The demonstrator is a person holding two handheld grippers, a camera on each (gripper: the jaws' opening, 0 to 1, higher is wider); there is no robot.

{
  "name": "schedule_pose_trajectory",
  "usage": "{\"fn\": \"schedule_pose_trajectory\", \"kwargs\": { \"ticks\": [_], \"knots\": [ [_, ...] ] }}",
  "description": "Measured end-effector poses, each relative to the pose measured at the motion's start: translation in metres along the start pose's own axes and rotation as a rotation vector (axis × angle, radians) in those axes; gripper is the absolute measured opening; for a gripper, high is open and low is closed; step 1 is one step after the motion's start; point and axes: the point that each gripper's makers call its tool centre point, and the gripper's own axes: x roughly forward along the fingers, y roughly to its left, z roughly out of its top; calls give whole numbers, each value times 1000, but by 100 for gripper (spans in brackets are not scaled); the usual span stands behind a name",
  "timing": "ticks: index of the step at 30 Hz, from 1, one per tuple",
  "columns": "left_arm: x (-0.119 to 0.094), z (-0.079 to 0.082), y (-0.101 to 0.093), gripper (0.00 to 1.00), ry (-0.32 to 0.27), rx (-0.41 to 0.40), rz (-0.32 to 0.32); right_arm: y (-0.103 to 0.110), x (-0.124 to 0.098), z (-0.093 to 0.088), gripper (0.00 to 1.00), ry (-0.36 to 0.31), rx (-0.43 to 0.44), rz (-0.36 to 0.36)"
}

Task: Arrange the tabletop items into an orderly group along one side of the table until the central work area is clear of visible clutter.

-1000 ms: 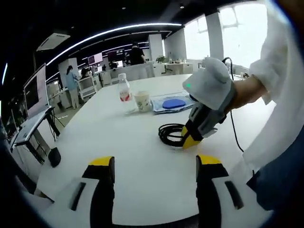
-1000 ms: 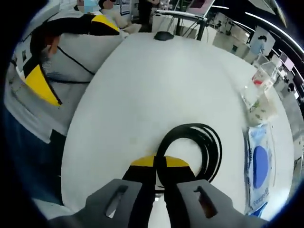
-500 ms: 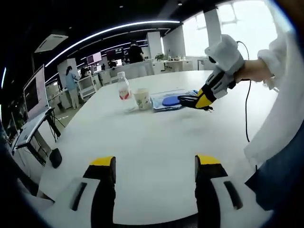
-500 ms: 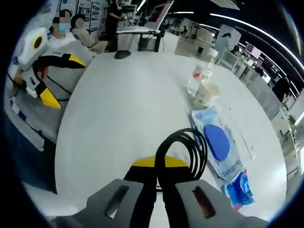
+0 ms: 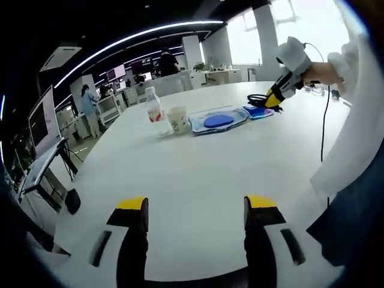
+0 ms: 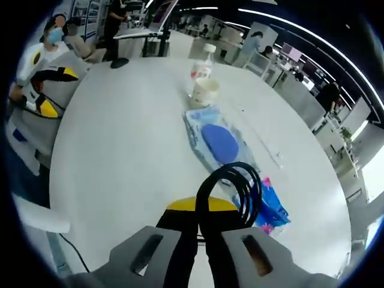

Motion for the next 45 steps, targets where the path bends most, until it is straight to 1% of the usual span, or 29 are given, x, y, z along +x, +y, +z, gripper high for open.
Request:
{"fn": "schedule_pose_trajectory", "kwargs": {
  "ticks": [4, 12, 15, 18, 22, 25, 30, 33, 45],
  "knots": [
    [1, -2, 0, 65, 5, 3, -4, -3, 1, -16, 0, 23, 32, -10],
    [2, -7, -1, 62, 28, 11, -10, -5, 12, -47, 0, 76, 113, -11],
    [3, -7, -1, 62, 30, 10, -10, -4, 16, -53, 0, 79, 150, -2],
    [3, -9, -2, 61, 39, 17, -11, 1, 20, -59, 0, 92, 156, 8],
    [3, -12, -2, 58, 57, 30, -11, 2, 25, -61, 0, 92, 164, 12],
    [4, -12, -2, 58, 55, 27, -12, 7, 29, -61, 0, 82, 225, 36],
    [4, -14, -2, 57, 66, 32, -8, 13, 33, -63, 0, 89, 207, 56],
    [3, -13, -3, 57, 66, 33, -12, 16, 38, -66, 0, 90, 235, 82],
    [3, -14, -5, 55, 72, 36, -17, 24, 42, -65, 0, 88, 286, 108]
  ]
}}
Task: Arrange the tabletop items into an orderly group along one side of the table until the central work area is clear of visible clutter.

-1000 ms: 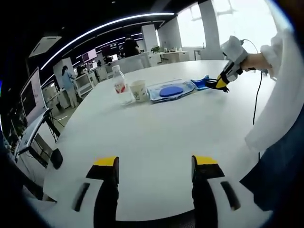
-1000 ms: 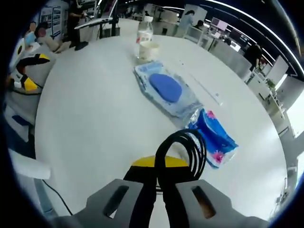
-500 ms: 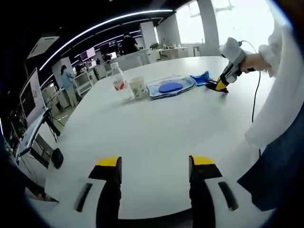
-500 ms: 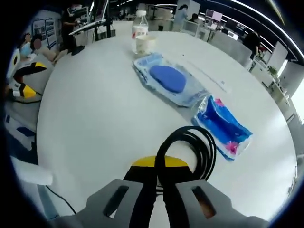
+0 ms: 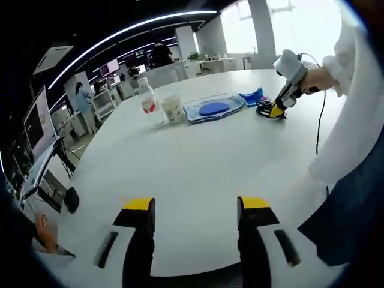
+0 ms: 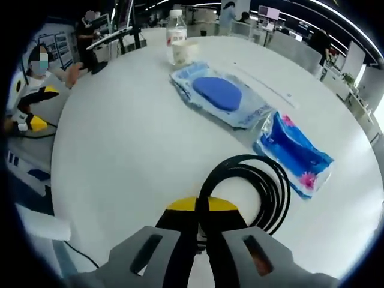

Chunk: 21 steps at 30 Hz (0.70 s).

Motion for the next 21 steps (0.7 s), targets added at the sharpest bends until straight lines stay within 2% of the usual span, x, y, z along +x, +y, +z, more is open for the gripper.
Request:
{"fn": "schedule_pose_trajectory", "kwargs": {
  "ticks": [5, 9, 14, 21],
  "knots": [
    [0, 0, -1, 55, 2, 2, -2, 3, 2, 0, 0, -9, 17, 8],
    [1, -1, -2, 55, 4, 5, -9, -1, 5, 1, 1, -36, 87, 12],
    [1, -1, -3, 55, 5, 7, -16, -2, 6, 2, 1, -57, 119, 14],
    [2, -1, -4, 55, 6, 5, -21, -2, 7, 2, 3, -55, 133, 26]
  ]
}}
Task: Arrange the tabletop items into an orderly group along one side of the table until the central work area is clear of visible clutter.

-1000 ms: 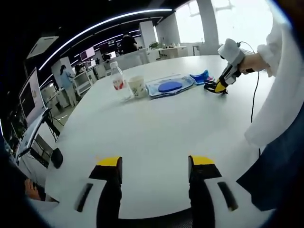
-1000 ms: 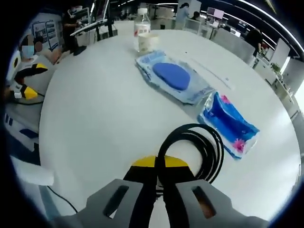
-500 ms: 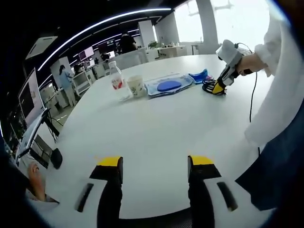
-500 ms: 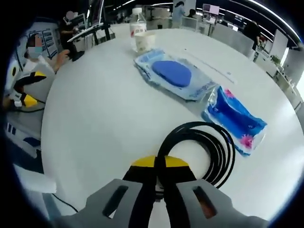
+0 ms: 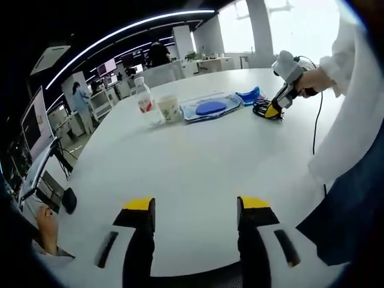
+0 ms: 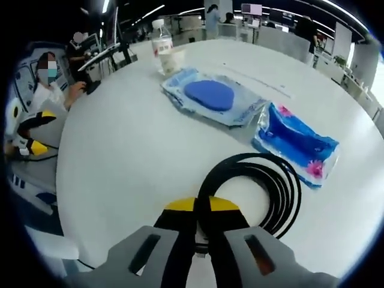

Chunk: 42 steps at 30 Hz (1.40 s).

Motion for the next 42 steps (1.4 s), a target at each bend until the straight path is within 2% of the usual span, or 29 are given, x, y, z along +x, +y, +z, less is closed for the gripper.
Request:
{"fn": "schedule_pose_trajectory", "kwargs": {
  "ticks": [2, 6, 9, 12, 17, 18, 21, 23, 28, 31, 35, 42],
  "knots": [
    [1, -1, -1, 55, 5, 3, -5, 0, -4, 3, 4, -16, 0, -16],
    [1, -1, -2, 55, 7, 5, -8, 1, -14, 9, 24, -68, 4, -26],
    [2, 0, -2, 57, 0, -24, -22, 1, -27, 19, 32, -145, 5, -28],
    [3, 0, -2, 62, -3, -51, -35, -2, -39, 24, 41, -206, 52, -38],
    [2, 4, -7, 66, -13, -61, -50, -7, -58, 18, 66, -256, 140, -66],
    [2, 6, -9, 68, -22, -68, -61, -9, -64, 18, 69, -287, 169, -83],
    [3, 11, -12, 77, -42, -126, -87, -9, -74, 8, 77, -297, 187, -96],
    [2, 12, -10, 80, -48, -144, -89, -11, -84, 1, 81, -310, 195, -121],
    [6, 21, -2, 86, -67, -208, -116, -19, -106, -14, 83, -349, 264, -167],
    [15, 31, 6, 87, -54, -179, -116, -20, -118, -19, 85, -379, 289, -185],
    [28, 53, 19, 92, -81, -172, -139, -21, -126, -22, 85, -394, 307, -198],
    [53, 80, 46, 96, -75, -133, -166, -15, -136, -17, 85, -428, 337, -213]
  ]
}}
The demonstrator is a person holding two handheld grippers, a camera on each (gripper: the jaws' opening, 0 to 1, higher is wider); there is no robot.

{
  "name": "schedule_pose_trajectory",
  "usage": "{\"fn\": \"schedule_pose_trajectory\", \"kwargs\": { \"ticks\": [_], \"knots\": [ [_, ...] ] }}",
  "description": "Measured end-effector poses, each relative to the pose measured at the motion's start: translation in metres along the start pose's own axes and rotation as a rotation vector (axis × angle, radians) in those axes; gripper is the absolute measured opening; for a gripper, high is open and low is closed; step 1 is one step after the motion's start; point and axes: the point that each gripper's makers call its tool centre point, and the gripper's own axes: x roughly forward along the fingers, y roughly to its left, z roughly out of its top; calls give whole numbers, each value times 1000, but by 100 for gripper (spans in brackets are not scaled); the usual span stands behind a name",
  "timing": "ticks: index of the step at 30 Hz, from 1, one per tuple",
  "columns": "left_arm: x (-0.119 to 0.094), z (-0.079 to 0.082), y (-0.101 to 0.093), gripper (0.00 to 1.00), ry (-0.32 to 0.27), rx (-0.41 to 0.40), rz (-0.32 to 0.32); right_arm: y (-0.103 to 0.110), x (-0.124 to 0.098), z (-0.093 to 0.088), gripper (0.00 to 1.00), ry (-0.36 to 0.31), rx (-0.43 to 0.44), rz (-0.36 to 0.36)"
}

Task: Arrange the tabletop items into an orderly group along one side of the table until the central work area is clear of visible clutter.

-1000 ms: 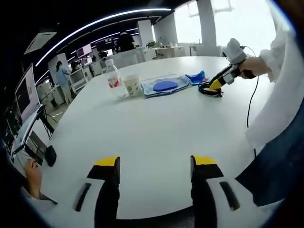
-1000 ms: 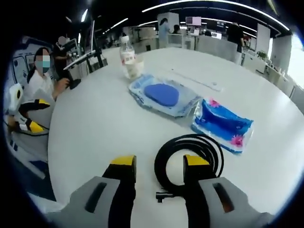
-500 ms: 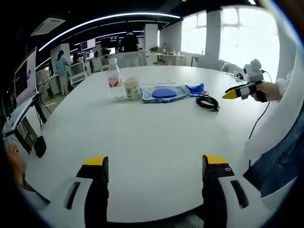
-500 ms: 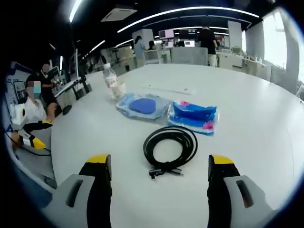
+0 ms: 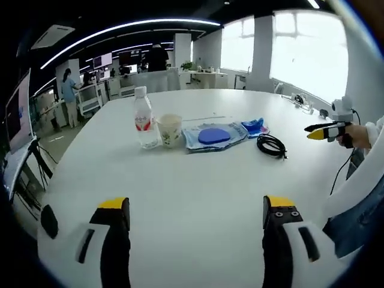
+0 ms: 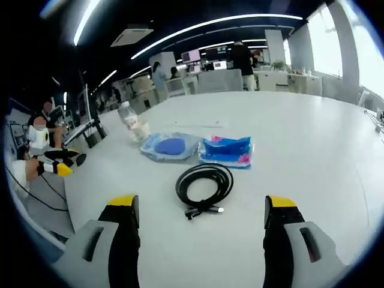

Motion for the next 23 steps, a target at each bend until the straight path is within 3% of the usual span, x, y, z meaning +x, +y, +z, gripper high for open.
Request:
{"fn": "schedule_pose_trajectory", "kwargs": {
  "ticks": [7, 15, 23],
  "knots": [
    [17, 19, 22, 100, 7, -22, -15, 4, -1, -1, 84, 7, 24, 9],
    [30, 12, 24, 100, 88, 57, -40, -2, -6, -4, 82, 3, 61, -18],
    [37, 7, 22, 100, 106, 67, -52, -2, -12, -15, 81, 20, 110, -26]
  ]
}}
